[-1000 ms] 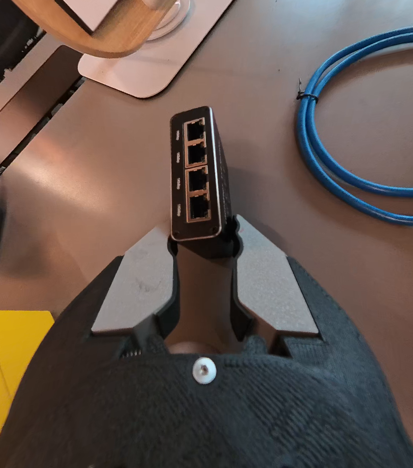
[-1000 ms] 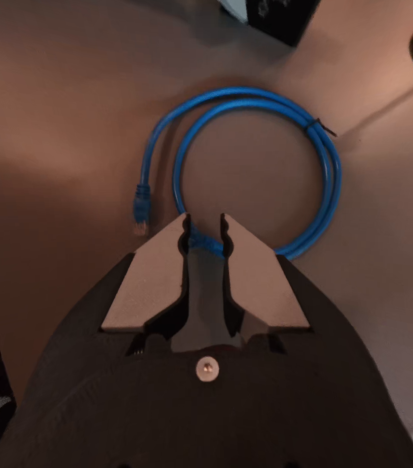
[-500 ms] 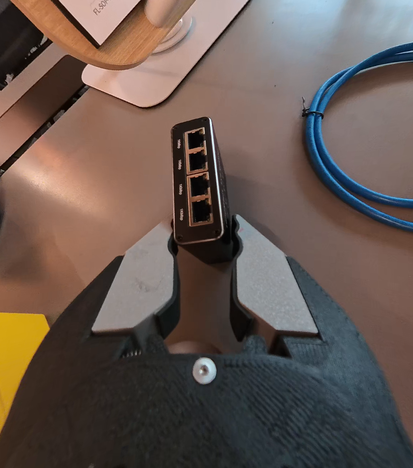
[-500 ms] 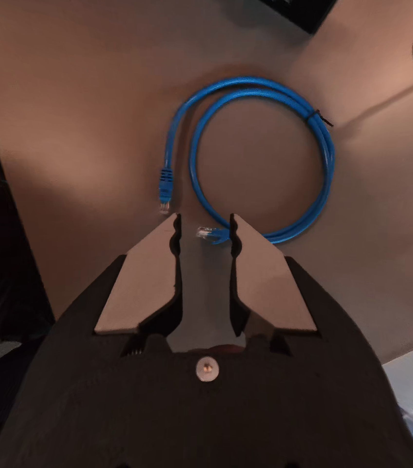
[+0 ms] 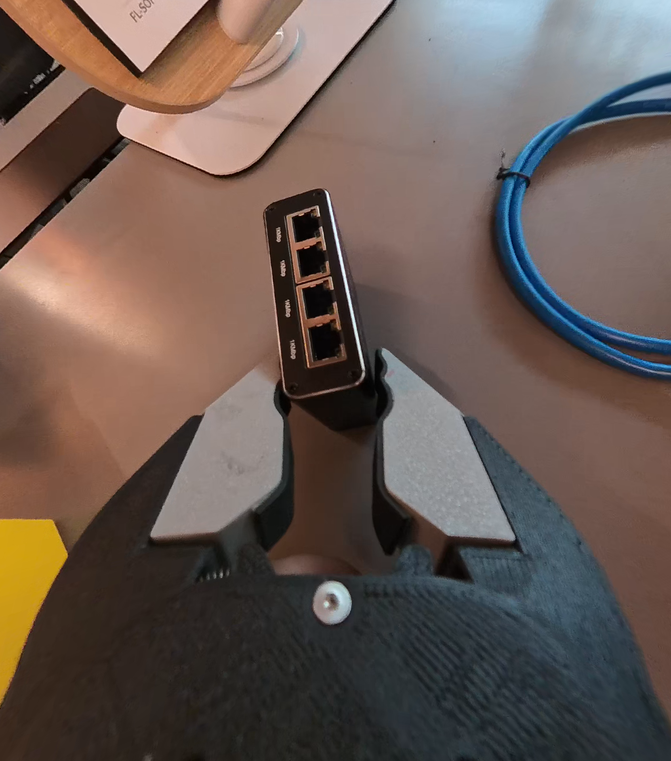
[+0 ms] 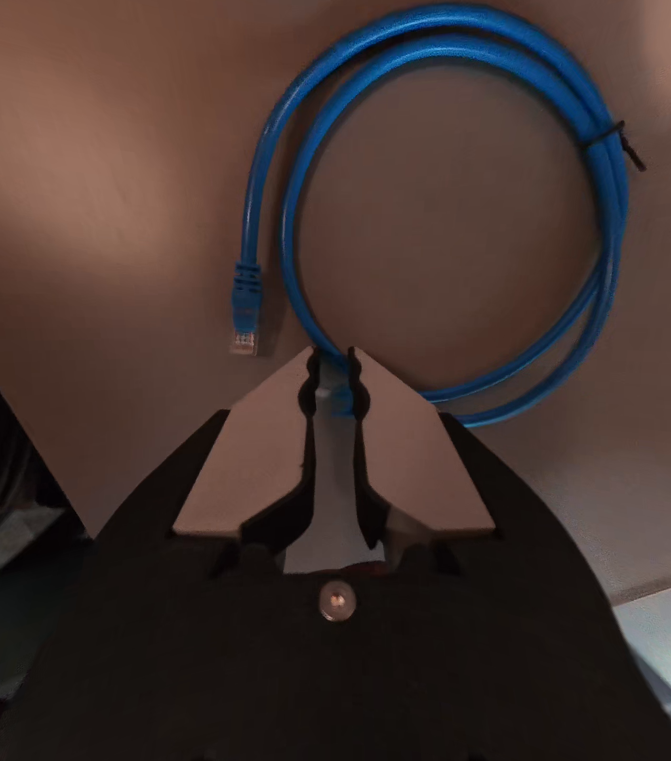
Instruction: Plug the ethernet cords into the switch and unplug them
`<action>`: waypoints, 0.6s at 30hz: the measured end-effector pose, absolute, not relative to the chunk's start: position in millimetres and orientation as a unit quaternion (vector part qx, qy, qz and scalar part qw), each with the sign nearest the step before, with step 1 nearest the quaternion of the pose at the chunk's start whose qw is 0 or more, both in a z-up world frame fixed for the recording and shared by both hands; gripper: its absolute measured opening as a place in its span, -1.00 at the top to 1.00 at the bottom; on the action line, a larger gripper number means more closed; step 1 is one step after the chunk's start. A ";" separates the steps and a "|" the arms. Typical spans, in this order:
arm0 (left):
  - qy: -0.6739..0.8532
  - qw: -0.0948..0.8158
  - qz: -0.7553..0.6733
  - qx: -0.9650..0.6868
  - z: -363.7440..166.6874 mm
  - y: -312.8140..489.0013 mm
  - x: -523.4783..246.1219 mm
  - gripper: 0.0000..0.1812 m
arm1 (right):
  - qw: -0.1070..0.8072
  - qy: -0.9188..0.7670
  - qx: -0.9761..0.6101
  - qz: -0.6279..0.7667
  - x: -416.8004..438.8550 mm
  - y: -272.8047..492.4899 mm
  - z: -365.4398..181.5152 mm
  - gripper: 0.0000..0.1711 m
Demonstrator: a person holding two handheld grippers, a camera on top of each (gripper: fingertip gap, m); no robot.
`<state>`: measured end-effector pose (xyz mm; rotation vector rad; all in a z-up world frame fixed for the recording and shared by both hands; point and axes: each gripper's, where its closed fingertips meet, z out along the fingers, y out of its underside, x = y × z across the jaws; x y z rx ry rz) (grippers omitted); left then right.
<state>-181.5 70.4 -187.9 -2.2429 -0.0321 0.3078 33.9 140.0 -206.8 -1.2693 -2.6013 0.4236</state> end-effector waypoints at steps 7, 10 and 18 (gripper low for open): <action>-0.006 0.426 0.121 -0.897 -187.7 70.9 -179.7 0.59 | 0.181 -0.670 -0.670 0.264 -0.8 151.8 -192.5 0.92; -0.004 0.429 0.121 -0.895 -187.5 71.2 -179.3 0.59 | 0.145 -0.610 -0.664 0.408 -17.6 119.9 -170.0 1.00; 0.000 0.425 0.127 -0.896 -187.6 71.0 -179.3 0.59 | 0.191 -0.702 -0.567 0.387 -20.8 120.0 -137.5 0.64</action>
